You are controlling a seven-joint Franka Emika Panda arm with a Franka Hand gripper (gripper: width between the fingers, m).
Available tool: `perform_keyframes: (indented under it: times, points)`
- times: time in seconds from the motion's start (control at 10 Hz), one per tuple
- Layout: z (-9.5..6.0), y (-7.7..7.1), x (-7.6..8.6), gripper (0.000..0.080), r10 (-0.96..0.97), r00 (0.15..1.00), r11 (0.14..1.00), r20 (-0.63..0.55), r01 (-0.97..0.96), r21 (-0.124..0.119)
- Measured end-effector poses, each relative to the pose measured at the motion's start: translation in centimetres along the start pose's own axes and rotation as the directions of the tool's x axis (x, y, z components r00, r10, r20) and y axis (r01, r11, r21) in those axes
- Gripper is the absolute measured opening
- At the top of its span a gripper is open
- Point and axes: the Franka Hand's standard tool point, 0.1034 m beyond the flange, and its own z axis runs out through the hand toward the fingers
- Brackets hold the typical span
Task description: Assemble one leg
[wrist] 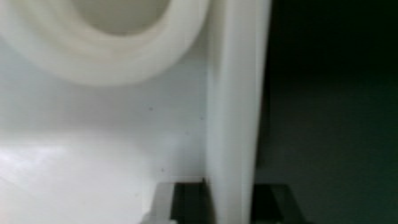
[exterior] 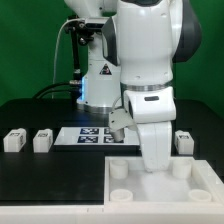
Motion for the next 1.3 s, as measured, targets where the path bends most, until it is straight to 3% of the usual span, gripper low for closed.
perform_keyframes:
  times: [0.3, 0.4, 0.6, 0.7, 0.8, 1.3]
  points:
    - [0.11, -0.03, -0.07, 0.0072, 0.002, 1.000, 1.000, -0.003, -0.002, -0.008]
    - [0.12, -0.03, -0.09, 0.0169, 0.002, 1.000, 1.000, -0.003, -0.002, -0.008]
    - [0.12, -0.02, -0.11, 0.0446, 0.002, 1.000, 1.000, -0.003, -0.002, -0.009]
    - [0.07, 0.05, -0.11, 0.0446, 0.002, 1.000, 1.000, -0.003, -0.002, -0.010]
    - [0.05, 0.08, -0.12, 0.0614, 0.003, 1.000, 1.000, -0.003, -0.003, -0.011]
    - [0.03, 0.12, -0.14, 0.0649, 0.003, 1.000, 1.000, -0.003, -0.003, -0.012]
